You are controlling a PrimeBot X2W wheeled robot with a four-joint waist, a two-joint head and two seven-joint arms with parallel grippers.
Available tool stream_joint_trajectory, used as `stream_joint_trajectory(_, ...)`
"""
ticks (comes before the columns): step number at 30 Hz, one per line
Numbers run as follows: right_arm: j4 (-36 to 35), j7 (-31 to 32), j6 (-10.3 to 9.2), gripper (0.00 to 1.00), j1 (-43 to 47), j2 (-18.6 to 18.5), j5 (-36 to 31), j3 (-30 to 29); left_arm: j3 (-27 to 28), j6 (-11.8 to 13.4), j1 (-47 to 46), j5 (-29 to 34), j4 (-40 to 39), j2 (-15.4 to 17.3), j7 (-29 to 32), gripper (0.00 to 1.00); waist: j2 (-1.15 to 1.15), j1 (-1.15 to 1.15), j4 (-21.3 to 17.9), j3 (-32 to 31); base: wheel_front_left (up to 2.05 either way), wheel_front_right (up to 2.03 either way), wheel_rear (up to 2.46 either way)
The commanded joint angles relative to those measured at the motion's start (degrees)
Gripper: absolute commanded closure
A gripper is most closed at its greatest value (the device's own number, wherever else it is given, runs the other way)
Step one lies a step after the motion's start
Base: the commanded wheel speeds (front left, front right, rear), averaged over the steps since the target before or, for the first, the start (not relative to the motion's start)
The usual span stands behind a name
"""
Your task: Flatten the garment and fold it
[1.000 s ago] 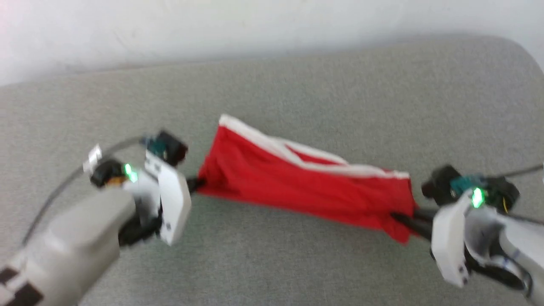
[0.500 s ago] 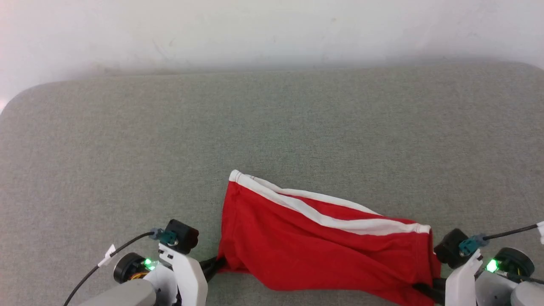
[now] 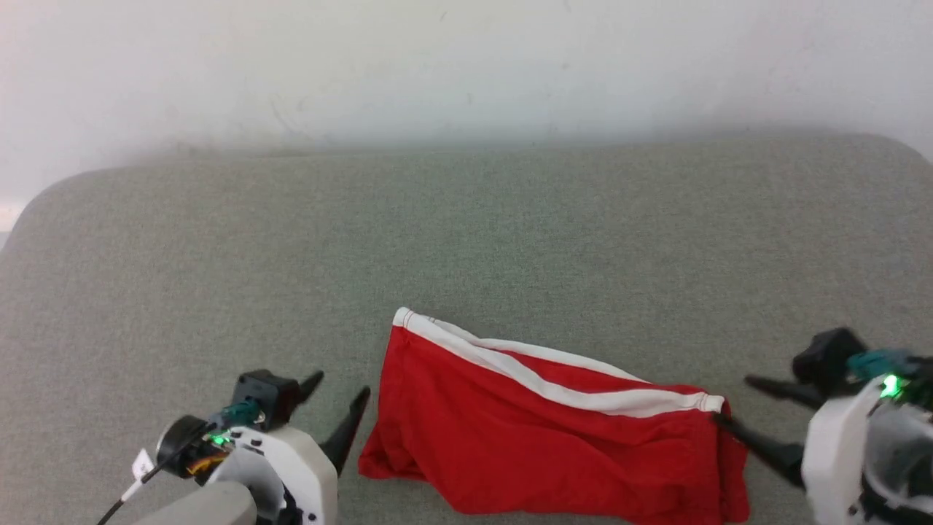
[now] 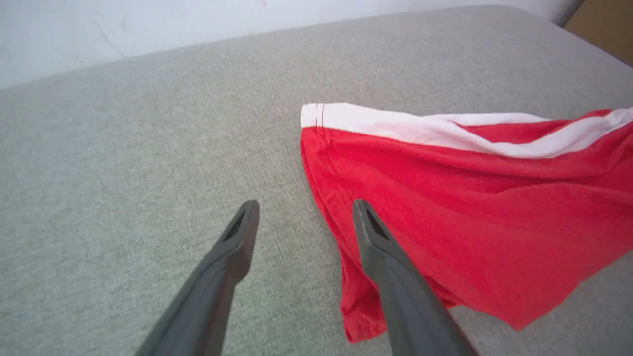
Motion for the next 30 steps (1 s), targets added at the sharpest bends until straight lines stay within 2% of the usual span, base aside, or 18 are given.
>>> stream_joint_trajectory(1,-2.2,0.54,-0.12,0.0,1.38,-1.01,-0.74,-3.31,1.63,2.58,1.19,1.92,-1.33,0.47,-1.98,0.0,0.0,0.0,-0.04,-0.5,0.0,0.0,0.0)
stream_joint_trajectory(4,-4.85,2.42,-0.12,0.0,3.18,-1.71,-1.73,-9.85,5.86,6.98,2.12,4.94,-3.83,0.24,-3.43,0.0,0.0,0.0,0.2,-0.15,0.0,0.0,0.0)
stream_joint_trajectory(9,-6.2,8.68,-0.12,0.0,8.03,0.48,-3.25,-19.88,19.92,14.94,7.26,16.2,-10.88,-2.46,-3.59,0.0,0.0,0.0,0.65,0.82,0.0,0.0,0.0)
stream_joint_trajectory(12,-6.9,14.21,-0.12,0.0,11.66,2.54,-2.61,-23.6,26.65,16.69,11.79,23.57,-13.64,-4.27,-3.6,0.0,0.0,0.0,0.8,1.38,0.0,0.0,0.0)
stream_joint_trajectory(16,-7.84,20.81,-0.12,0.0,15.72,6.44,-1.59,-27.53,34.92,17.77,16.81,32.44,-16.76,-7.96,-3.61,0.0,0.0,0.0,0.94,2.31,0.0,0.0,0.0)
stream_joint_trajectory(19,-7.56,23.56,-0.12,0.0,17.45,10.42,-1.57,-29.92,40.55,17.95,20.25,37.73,-18.36,-11.08,-3.61,0.0,0.0,0.0,1.17,3.22,0.0,0.0,0.0)
stream_joint_trajectory(25,-3.66,25.12,-0.12,0.0,17.24,18.51,-4.19,-32.97,49.69,14.24,25.09,44.19,-18.8,-17.22,-3.62,0.0,0.0,0.0,1.78,4.75,0.0,0.0,0.0)
stream_joint_trajectory(30,2.11,25.13,-0.12,0.0,16.17,23.15,-6.31,-33.06,53.8,10.76,26.62,47.06,-17.68,-20.74,-3.62,0.0,0.0,0.0,2.22,5.69,0.0,0.0,0.0)
